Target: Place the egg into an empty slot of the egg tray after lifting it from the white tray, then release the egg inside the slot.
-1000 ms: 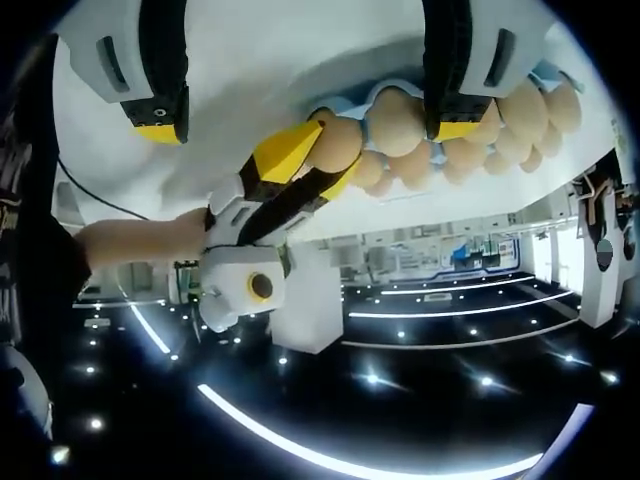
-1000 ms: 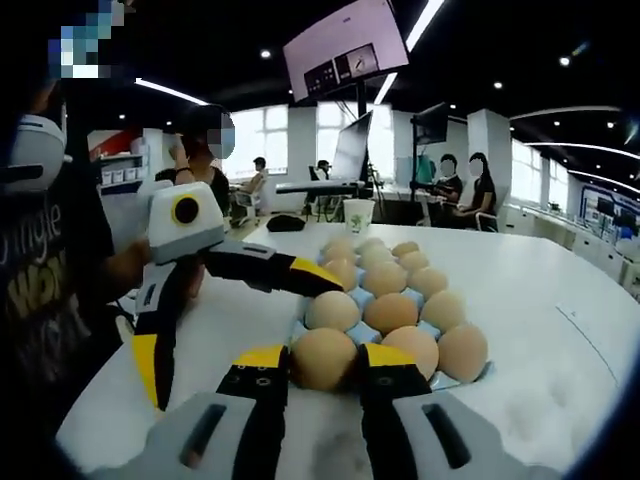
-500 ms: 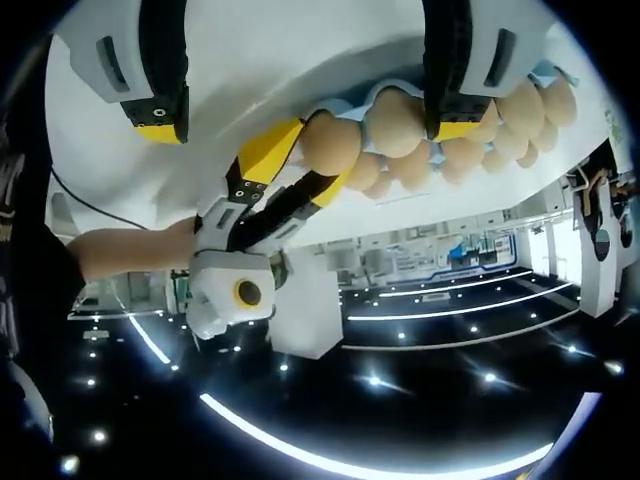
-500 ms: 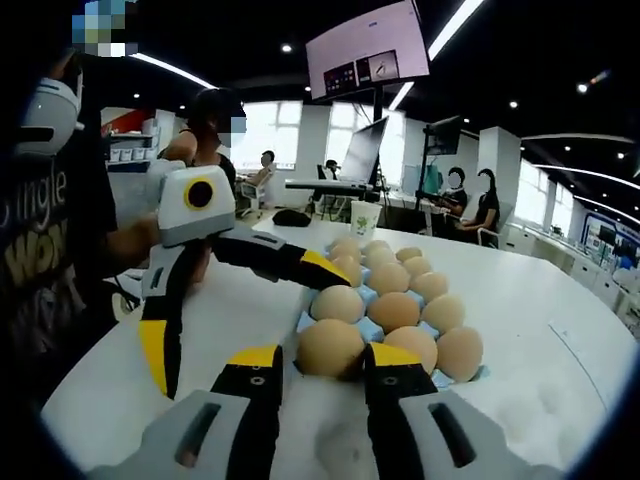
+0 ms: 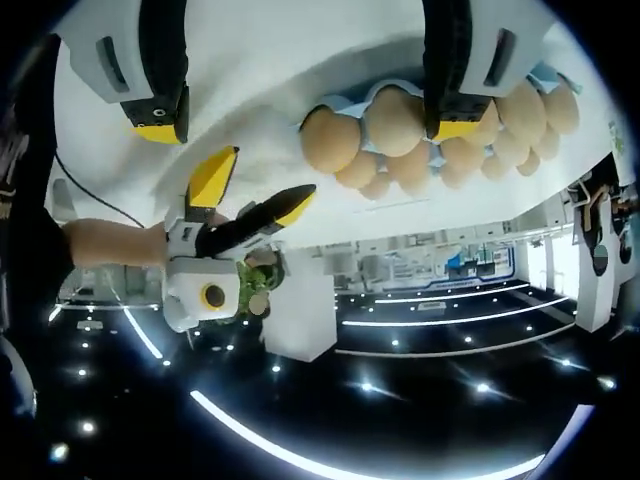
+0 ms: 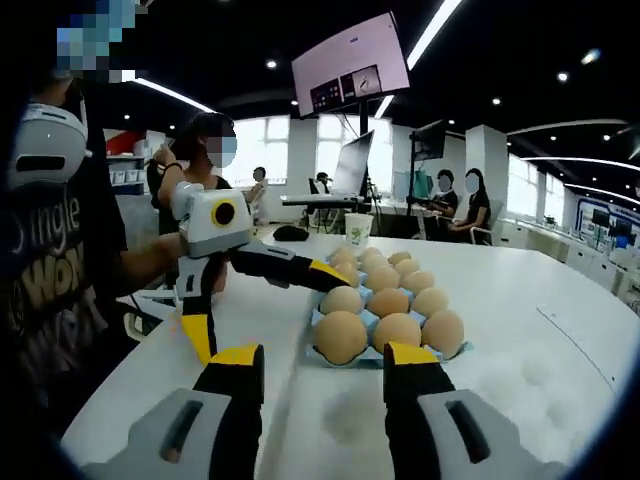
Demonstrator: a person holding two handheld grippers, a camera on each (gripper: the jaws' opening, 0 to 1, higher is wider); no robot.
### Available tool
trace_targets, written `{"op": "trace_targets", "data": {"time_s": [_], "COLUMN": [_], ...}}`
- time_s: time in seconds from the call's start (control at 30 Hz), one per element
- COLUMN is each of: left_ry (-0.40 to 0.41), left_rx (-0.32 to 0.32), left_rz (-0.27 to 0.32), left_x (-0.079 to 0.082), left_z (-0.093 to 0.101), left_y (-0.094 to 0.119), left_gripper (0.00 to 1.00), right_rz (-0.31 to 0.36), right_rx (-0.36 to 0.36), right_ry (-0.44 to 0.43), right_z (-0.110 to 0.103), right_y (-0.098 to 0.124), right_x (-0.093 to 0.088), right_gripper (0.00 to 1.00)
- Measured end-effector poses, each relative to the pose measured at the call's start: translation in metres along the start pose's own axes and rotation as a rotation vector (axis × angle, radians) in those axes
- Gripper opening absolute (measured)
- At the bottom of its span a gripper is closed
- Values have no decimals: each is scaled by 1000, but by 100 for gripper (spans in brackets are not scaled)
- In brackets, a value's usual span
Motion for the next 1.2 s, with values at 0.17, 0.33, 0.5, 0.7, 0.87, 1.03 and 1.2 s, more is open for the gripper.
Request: {"op": "trace_targets", "data": {"time_s": [0.17, 0.33, 0.5, 0.7, 0.87, 1.03, 1.2], "left_ry": [-38, -40, -49, -50, -58, -67, -82], "left_rx": [9, 9, 10, 10, 14, 9, 8], "left_rz": [-37, -51, -66, -81, -95, -118, -127], "left_x": [-3, -4, -5, -5, -6, -5, -4], "left_z": [3, 4, 7, 15, 19, 23, 24], "left_y": [-2, -2, -1, 6, 8, 10, 11], "left_gripper": [100, 100, 100, 100, 100, 100, 100], "right_rz": [-14, -11, 1, 28, -10, -19, -21], "right_rx": [-32, -75, -137, -196, -227, -275, -314], "right_ry": [27, 2, -5, -30, -17, -29, -40], "right_z": [-3, -8, -11, -19, -27, -32, -35], "right_y": [16, 34, 59, 89, 106, 123, 142], "right_x": [-9, -19, -25, -27, -39, -45, -51], "right_gripper": [53, 55, 56, 57, 57, 57, 58]}}
Point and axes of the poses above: the point that each gripper's makers call its tool centre point, and the gripper's own axes: y roughly backward along the fingers, z roughly to its right, x roughly out of its top, the point moved 2 cm from there along y, roughly backward along the fingers, and after that the axes turned 6 degrees about -z, right-handed, at the moved point
